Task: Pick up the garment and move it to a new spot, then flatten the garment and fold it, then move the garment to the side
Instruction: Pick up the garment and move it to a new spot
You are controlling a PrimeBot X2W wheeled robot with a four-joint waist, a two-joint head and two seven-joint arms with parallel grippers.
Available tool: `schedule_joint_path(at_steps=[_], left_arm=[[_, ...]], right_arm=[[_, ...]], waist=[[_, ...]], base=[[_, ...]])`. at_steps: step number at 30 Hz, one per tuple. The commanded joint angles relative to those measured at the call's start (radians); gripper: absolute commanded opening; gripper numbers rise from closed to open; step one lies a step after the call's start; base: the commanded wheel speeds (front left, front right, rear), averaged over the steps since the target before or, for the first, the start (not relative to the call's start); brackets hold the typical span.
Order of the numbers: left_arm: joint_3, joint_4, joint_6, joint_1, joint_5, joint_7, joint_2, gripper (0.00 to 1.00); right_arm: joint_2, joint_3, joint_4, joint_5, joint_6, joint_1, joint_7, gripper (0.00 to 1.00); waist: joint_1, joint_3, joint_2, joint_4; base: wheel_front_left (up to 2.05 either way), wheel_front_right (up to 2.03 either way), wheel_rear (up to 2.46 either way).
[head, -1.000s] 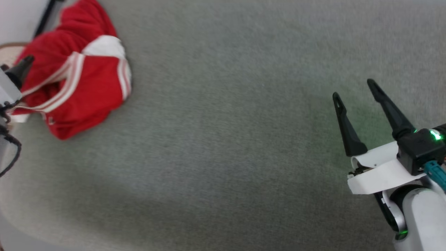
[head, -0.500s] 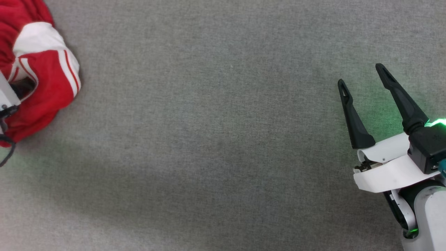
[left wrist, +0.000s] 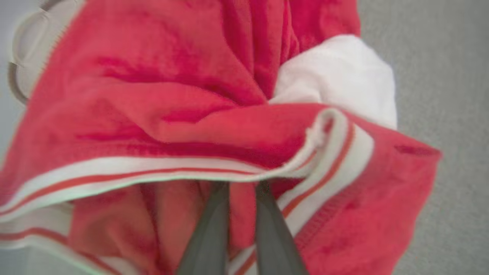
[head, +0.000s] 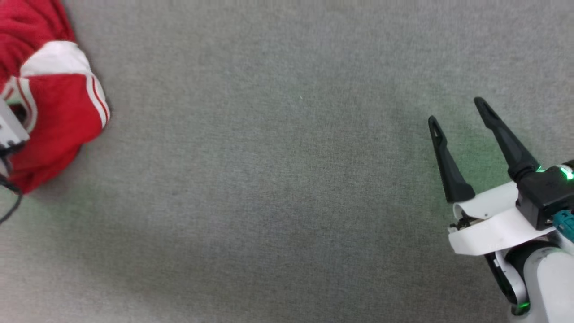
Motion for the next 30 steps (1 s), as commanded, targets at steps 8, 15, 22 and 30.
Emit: schedule_joint_path(at_steps=[8, 15, 22, 30], left_arm=[[-0.073, -0.12, 0.002, -0.043, -0.001, -0.11, 0.068, 0.0], [-0.147, -0.245, 0.002, -0.075, 0.018, -0.138, 0.105, 0.0], [-0.196, -0.419, 0.004, -0.107, 0.036, -0.09, 0.115, 0.0], [-0.218, -0.672, 0.062, -0.055, 0.009, 0.063, 0.108, 0.0]], right_arm=[[0.038, -0.01, 0.069, 0.028, 0.0, 0.076, -0.041, 1.0], [0.062, -0.001, 0.109, 0.029, 0.0, 0.104, -0.069, 1.0], [0.088, 0.007, 0.136, 0.032, 0.0, 0.117, -0.089, 1.0], [0.104, -0.031, 0.154, 0.031, 0.0, 0.125, -0.107, 1.0]], waist=[[-0.0001, -0.193, 0.0, 0.042], [-0.0001, -0.292, 0.0, 0.054], [-0.0001, -0.373, 0.0, 0.04], [-0.0001, -0.418, 0.0, -0.023]], base=[[0.0, 0.0, 0.0], [0.0, 0.0, 0.0], [0.0, 0.0, 0.0], [0.0, 0.0, 0.0]])
